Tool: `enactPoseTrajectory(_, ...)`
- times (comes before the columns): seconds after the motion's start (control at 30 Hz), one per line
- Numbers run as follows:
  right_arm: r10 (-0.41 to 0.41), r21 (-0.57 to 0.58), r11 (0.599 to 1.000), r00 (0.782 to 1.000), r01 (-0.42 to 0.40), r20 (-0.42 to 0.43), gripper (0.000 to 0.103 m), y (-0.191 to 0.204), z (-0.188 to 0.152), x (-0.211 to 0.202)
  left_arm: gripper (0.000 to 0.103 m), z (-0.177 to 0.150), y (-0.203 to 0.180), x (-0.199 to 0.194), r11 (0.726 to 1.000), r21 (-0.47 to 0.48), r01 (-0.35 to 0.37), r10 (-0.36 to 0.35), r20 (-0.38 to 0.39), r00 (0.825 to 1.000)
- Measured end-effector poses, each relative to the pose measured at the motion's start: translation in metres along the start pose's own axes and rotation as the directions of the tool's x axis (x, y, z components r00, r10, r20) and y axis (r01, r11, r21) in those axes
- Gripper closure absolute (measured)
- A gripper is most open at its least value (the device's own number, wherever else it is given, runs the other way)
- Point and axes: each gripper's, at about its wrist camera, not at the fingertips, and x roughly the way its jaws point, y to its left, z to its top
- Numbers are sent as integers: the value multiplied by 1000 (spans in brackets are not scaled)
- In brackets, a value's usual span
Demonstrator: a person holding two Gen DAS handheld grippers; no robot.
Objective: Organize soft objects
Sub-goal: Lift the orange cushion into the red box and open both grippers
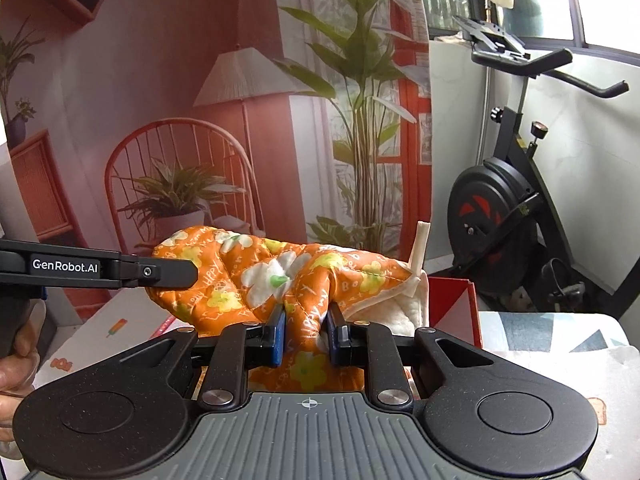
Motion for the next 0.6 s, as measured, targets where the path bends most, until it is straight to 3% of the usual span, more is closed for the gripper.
enactPoseTrajectory(0.27, -4, 67, 998, 993, 12, -117, 84, -18, -14, 63, 82, 0, 22, 55, 999, 2, -48, 48, -137, 989)
enactPoseTrajectory(0.5, -3, 121, 992, 988, 22, -154, 84, -22, -24, 85, 81, 7, 20, 71, 996, 50, -67, 74, -143, 987)
enactPoseTrajectory(0.6, -15, 140, 989, 985, 40, -174, 77, -24, -29, 91, 80, 7, 20, 75, 996, 67, -64, 73, -140, 987)
